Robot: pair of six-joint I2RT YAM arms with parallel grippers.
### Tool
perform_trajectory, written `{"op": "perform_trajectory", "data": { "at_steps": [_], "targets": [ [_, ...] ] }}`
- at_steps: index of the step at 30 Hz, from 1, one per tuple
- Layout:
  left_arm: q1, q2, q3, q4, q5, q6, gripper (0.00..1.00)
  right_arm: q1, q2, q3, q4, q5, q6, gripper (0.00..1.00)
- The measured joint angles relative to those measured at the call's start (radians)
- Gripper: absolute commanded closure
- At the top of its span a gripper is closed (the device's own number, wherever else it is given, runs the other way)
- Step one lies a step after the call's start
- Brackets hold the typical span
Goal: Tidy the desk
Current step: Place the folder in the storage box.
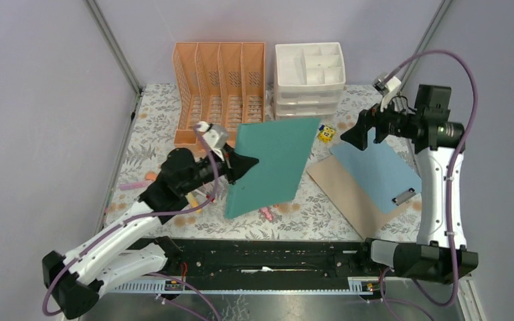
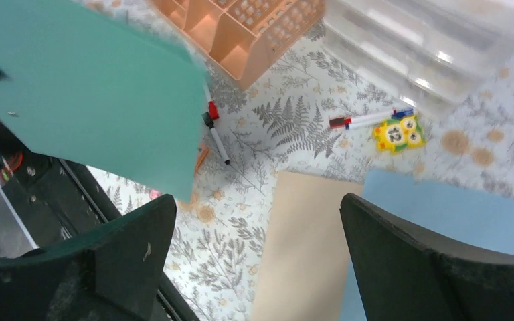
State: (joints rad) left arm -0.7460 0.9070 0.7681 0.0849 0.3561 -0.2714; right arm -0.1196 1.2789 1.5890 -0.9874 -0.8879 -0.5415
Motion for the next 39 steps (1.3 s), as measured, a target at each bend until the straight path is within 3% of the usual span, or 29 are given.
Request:
{"op": "perform_trajectory", "data": {
  "at_steps": [4, 8, 12, 19, 29, 39],
  "targets": [
    [0.011, -0.101, -0.006, 0.014, -0.205, -0.011, 1.00, -0.055, -0.125, -0.318, 0.285, -0.025, 0.234, 0.00],
    [0.023, -0.099, 0.020, 0.027, -0.389, 0.003, 1.00, -0.061, -0.198, -0.568, 0.483, -0.048, 0.386, 0.00],
    [0.029, -0.007, 0.124, 0.023, -0.539, 0.048, 1.00, -0.064, -0.250, -0.677, 0.561, -0.052, 0.449, 0.00],
    [0.047, 0.079, 0.254, 0.090, -0.752, 0.191, 1.00, -0.079, -0.277, -0.714, 0.707, -0.075, 0.473, 0.00],
    [0.214, 0.158, 0.303, 0.158, -0.840, 0.277, 1.00, -0.093, -0.277, -0.719, 0.769, -0.075, 0.471, 0.00],
    [0.401, 0.304, 0.315, 0.222, -0.739, 0.270, 1.00, -0.098, -0.277, -0.719, 0.769, -0.075, 0.470, 0.00]
  ]
}}
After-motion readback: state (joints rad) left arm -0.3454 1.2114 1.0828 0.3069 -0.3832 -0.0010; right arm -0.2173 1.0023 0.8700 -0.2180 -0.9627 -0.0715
